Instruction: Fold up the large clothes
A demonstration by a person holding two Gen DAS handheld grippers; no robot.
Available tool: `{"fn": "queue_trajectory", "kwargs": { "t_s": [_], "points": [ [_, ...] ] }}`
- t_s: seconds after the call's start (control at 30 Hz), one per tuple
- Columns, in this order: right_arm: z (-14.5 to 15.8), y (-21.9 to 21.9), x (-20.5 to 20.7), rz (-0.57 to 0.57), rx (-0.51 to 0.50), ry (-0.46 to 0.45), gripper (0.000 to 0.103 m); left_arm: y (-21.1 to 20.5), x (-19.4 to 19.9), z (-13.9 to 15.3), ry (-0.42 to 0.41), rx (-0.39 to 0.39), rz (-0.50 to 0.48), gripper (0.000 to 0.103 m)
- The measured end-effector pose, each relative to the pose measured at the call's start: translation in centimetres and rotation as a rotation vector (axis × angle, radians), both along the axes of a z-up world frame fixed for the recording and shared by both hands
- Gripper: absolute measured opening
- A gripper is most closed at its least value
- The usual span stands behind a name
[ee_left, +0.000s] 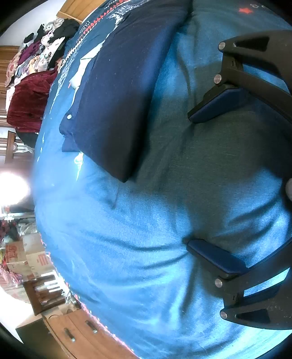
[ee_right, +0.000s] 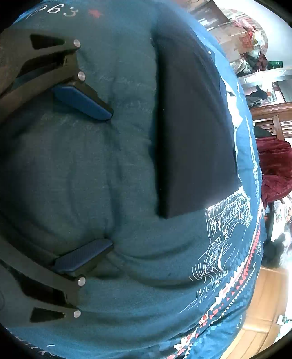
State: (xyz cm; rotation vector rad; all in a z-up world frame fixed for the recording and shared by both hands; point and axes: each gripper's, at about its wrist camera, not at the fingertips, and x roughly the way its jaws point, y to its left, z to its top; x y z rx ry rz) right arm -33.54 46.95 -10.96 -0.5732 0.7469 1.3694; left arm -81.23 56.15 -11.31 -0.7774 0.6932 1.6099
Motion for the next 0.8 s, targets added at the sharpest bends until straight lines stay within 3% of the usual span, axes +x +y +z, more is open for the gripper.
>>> {"fn": "queue_trajectory", "kwargs": {
  "t_s": [0.8],
  "points": [
    [-0.09,0.04,-0.03,0.002,0.004,0.017,0.103,0.08,0.32,-0.05,0.027,-0.004,0.010,0.103]
  ]
}}
